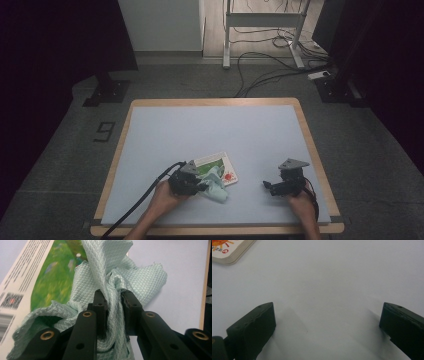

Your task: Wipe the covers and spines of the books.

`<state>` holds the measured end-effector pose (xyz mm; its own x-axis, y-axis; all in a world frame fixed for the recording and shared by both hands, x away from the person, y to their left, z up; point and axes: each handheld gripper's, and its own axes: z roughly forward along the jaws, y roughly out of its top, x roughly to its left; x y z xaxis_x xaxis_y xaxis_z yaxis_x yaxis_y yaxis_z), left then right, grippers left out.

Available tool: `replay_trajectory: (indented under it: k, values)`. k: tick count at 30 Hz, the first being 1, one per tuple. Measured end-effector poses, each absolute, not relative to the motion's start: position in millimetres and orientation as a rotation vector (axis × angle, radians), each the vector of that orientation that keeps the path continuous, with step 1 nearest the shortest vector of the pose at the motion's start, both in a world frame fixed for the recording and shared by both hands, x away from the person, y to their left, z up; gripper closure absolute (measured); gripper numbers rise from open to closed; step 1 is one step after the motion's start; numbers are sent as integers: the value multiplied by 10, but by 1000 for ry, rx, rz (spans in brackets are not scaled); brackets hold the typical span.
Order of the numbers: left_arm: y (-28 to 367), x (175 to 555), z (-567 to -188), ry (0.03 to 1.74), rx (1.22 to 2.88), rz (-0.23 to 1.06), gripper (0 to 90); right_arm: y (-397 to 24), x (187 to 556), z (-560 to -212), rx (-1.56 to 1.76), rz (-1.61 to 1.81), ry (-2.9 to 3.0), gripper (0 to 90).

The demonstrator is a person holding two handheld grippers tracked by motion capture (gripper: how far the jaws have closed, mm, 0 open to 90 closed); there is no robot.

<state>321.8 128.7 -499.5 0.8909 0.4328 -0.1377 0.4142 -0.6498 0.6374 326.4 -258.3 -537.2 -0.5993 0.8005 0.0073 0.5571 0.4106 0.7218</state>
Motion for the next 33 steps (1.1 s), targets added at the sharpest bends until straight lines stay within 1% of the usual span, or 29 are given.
replay_trajectory:
  k: [22, 27, 33]
  values:
    - [1715, 2917, -4967, 656, 2361, 107, 753, -2583, 3264, -5372, 1173, 1000, 2332, 0]
    - [1746, 2915, -4956, 653, 2356, 118, 770, -2583, 3264, -5372, 1172, 1000, 2332, 0]
    - [1870, 2966, -4859, 705, 2317, 165, 773, -2583, 3264, -5372, 1172, 1000, 2332, 0]
